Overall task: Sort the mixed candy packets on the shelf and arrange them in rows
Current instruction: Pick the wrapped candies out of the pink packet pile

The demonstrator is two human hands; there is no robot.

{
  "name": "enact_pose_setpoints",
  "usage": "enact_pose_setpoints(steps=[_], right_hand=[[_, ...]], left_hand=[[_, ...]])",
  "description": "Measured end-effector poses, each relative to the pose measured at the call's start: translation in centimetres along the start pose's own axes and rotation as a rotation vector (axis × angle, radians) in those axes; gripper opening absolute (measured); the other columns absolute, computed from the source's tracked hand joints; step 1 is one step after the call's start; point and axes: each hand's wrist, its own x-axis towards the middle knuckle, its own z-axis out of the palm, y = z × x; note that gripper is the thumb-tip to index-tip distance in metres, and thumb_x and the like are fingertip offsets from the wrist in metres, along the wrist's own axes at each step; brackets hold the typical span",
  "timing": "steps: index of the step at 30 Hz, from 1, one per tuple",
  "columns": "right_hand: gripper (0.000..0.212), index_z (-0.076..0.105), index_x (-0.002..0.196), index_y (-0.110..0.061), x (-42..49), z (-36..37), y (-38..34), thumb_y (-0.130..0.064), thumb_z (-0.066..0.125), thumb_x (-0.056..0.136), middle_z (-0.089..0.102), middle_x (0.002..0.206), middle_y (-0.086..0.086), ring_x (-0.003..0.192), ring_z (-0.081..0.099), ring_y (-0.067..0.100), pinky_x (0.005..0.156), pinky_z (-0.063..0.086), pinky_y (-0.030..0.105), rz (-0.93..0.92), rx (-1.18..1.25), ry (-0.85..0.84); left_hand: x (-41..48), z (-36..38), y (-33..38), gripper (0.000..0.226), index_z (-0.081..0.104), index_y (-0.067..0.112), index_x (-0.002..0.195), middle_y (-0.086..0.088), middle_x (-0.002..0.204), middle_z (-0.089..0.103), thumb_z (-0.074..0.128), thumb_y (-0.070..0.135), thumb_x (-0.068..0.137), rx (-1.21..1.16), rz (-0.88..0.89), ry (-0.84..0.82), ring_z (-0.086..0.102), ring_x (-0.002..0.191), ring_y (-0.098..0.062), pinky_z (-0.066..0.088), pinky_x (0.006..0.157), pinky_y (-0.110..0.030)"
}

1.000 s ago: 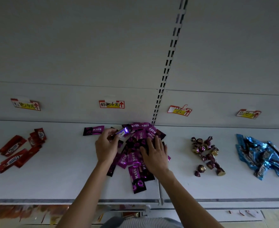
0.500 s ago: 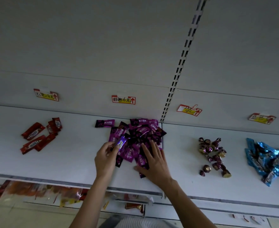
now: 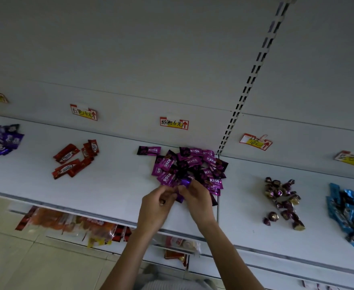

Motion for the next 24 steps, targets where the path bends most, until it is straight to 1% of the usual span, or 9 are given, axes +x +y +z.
enact_pose_setpoints(steps=[3,5,8,10,12,15,18,20,24], right_hand=[[0.02,0.052,0.072,-0.018,-1.2,-0.9,0.8,-0.013,0.058,0.09,0.051,0.062,-0.002,0.053,0.043,0.002,0.051,0.035,0.012,0.004,-0.122,0.017],[0.022,0.051,0.071,-0.019,-1.7,-1.3,1.4,-0.013,0.06,0.089,0.048,0.059,-0.004,0.051,0.041,0.004,0.049,0.034,0.012,0.007,-0.189,0.014],[0.012,0.057,0.081,-0.019,-2.1,-1.3,1.2,-0.011,0.064,0.086,0.059,0.07,0.005,0.059,0.05,0.012,0.052,0.038,0.011,-0.004,-0.223,-0.018],[0.012,0.059,0.088,-0.018,-2.0,-0.8,0.1,-0.009,0.067,0.084,0.06,0.073,0.001,0.059,0.05,0.005,0.054,0.04,0.008,-0.06,-0.275,-0.07],[0.018,0.061,0.095,-0.017,-2.1,0.2,-1.2,-0.009,0.069,0.082,0.059,0.075,-0.011,0.063,0.055,-0.002,0.058,0.041,0.006,-0.145,-0.29,-0.166],[0.026,0.058,0.102,-0.021,-2.7,2.7,-3.0,-0.008,0.069,0.081,0.06,0.082,-0.017,0.074,0.056,-0.012,0.06,0.041,0.003,-0.231,-0.311,-0.359],[0.031,0.056,0.104,-0.024,-4.4,6.3,-4.2,-0.006,0.067,0.081,0.063,0.083,-0.013,0.07,0.059,-0.002,0.055,0.043,0.008,-0.275,-0.281,-0.575],[0.035,0.055,0.109,-0.025,-5.9,8.9,-4.6,-0.007,0.067,0.082,0.065,0.088,-0.008,0.072,0.06,0.003,0.054,0.045,0.009,-0.283,-0.271,-0.714],[0.036,0.057,0.114,-0.02,-8.9,14.2,-5.0,-0.009,0.068,0.082,0.065,0.097,-0.004,0.085,0.062,0.006,0.066,0.049,0.011,-0.317,-0.268,-0.917]], left_hand=[[-0.5,-1.1,-0.9,0.011,0.065,0.023,0.092,0.012,0.087,0.066,0.062,0.014,0.087,0.055,0.012,0.025,0.058,0.082,0.004,0.04,0.069,-0.004],[-0.8,-2.4,-1.5,0.015,0.062,0.025,0.096,0.013,0.091,0.064,0.062,0.014,0.087,0.079,-0.013,0.067,0.057,0.085,0.005,0.041,0.07,-0.005],[-1.8,-5.0,-1.9,0.022,0.058,0.028,0.102,0.015,0.098,0.061,0.063,0.013,0.086,0.11,-0.036,0.173,0.055,0.09,0.005,0.042,0.075,-0.01],[-3.1,-7.0,-1.9,0.024,0.057,0.029,0.105,0.016,0.101,0.059,0.062,0.014,0.087,0.135,-0.053,0.288,0.054,0.095,0.003,0.042,0.078,-0.012],[-5.3,-8.7,-1.8,0.025,0.058,0.028,0.106,0.016,0.102,0.059,0.063,0.014,0.086,0.135,-0.087,0.427,0.056,0.095,0.0,0.043,0.078,-0.013],[-10.1,-10.7,-1.7,0.023,0.061,0.023,0.104,0.016,0.098,0.063,0.063,0.011,0.085,0.111,-0.175,0.675,0.057,0.089,0.005,0.042,0.073,-0.004],[-15.7,-12.1,-1.3,0.019,0.063,0.022,0.099,0.014,0.091,0.066,0.061,0.009,0.086,0.065,-0.28,0.947,0.059,0.082,0.004,0.042,0.066,-0.004],[-18.8,-12.6,-1.0,0.017,0.063,0.021,0.098,0.012,0.089,0.066,0.06,0.008,0.087,0.03,-0.338,1.081,0.06,0.082,0.003,0.042,0.066,-0.004],[-23.6,-14.1,-1.5,0.018,0.062,0.023,0.098,0.012,0.09,0.066,0.059,0.009,0.088,0.005,-0.439,1.273,0.06,0.086,0.003,0.043,0.068,-0.003]])
